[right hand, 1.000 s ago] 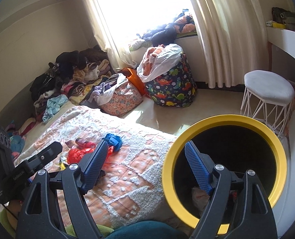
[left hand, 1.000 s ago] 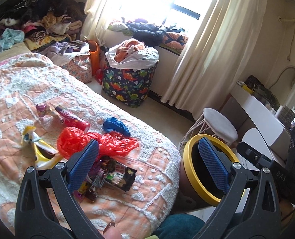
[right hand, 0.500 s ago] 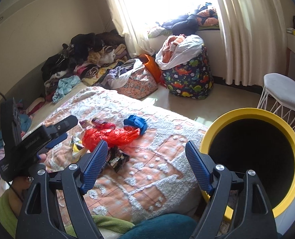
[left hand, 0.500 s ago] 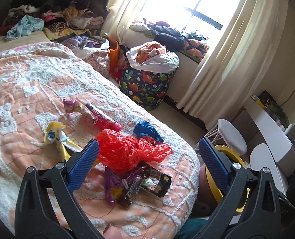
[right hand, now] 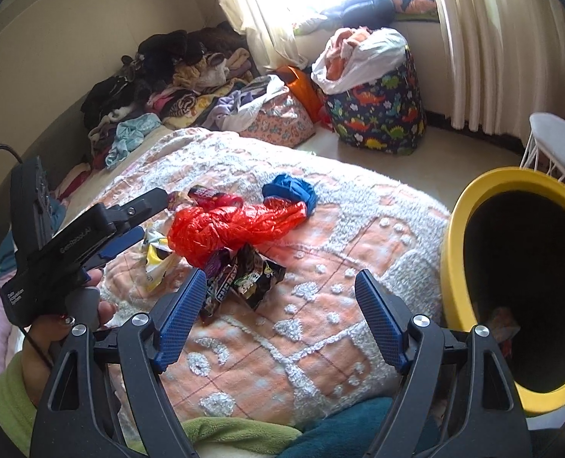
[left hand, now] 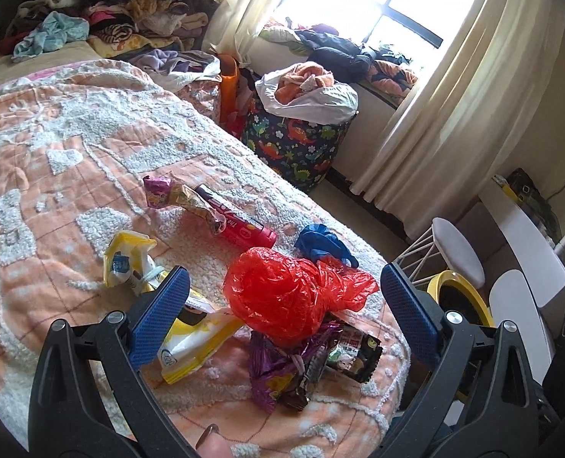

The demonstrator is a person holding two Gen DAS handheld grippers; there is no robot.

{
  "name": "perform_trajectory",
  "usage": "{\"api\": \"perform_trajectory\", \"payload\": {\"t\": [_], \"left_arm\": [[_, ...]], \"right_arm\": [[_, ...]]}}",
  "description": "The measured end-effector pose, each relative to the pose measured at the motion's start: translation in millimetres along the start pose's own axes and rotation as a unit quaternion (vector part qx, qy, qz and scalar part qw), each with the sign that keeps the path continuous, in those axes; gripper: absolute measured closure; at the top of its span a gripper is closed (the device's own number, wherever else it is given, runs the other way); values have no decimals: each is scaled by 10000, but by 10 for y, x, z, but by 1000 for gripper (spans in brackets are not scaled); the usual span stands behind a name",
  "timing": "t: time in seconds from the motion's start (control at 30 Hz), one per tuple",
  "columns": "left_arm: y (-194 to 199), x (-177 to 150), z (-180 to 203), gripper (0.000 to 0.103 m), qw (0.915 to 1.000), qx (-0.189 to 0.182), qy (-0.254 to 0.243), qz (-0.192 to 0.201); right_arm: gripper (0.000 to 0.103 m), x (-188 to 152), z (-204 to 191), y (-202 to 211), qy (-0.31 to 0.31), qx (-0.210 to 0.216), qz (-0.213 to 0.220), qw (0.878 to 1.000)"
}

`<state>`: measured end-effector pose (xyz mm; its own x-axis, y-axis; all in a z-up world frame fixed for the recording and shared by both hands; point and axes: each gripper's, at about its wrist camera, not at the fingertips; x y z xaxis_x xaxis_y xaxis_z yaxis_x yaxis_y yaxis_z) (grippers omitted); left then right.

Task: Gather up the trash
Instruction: 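Move both tools back over the red bag and wrappers on the bed, then grasp the red plastic bag with the left tool while the right tool grasps a snack wrapper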

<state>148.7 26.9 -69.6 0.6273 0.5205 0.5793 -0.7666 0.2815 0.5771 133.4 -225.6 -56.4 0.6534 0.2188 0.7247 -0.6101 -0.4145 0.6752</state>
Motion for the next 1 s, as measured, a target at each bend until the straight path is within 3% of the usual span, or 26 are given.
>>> {"api": "perform_trajectory", "payload": {"t": [0.43, 0.57, 0.67, 0.77, 0.8, 0.87, 1.0], "left_arm": [[-313, 4, -34, 31, 9988, -115, 15, -481], [-377, -3, -38, 35, 9984, -113, 42, -557], [-402, -14, -50, 41, 9982, -94, 56, -597], [-409, -31, -51, 45, 9980, -81, 71, -623], [-414, -35, -49, 47, 9980, -73, 70, -630], [-417, -49, -52, 51, 9979, -41, 79, -636], [-419, -57, -50, 69, 9979, 15, 47, -652]], "right_arm": [[26, -2, -53, -507, -174, 135, -518, 9984], [32, 17, -24, -679, -352, 302, -638, 9969], [45, -4, 7, -797, -521, 446, -766, 9947], [76, -25, -17, -851, -529, 639, -868, 9928], [80, -27, -26, -840, -512, 663, -852, 9928], [85, -36, -40, -800, -494, 709, -796, 9931], [87, -66, -36, -727, -498, 759, -757, 9930]]}}
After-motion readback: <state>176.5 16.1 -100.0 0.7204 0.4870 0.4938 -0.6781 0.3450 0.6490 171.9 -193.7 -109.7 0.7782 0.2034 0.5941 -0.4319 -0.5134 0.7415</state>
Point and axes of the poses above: each gripper's, at about its wrist camera, not at the fingertips, and y roughly against the way its jaws point, z to its right, x to its top, and after that the axes turned 14 degrees about y, right-handed
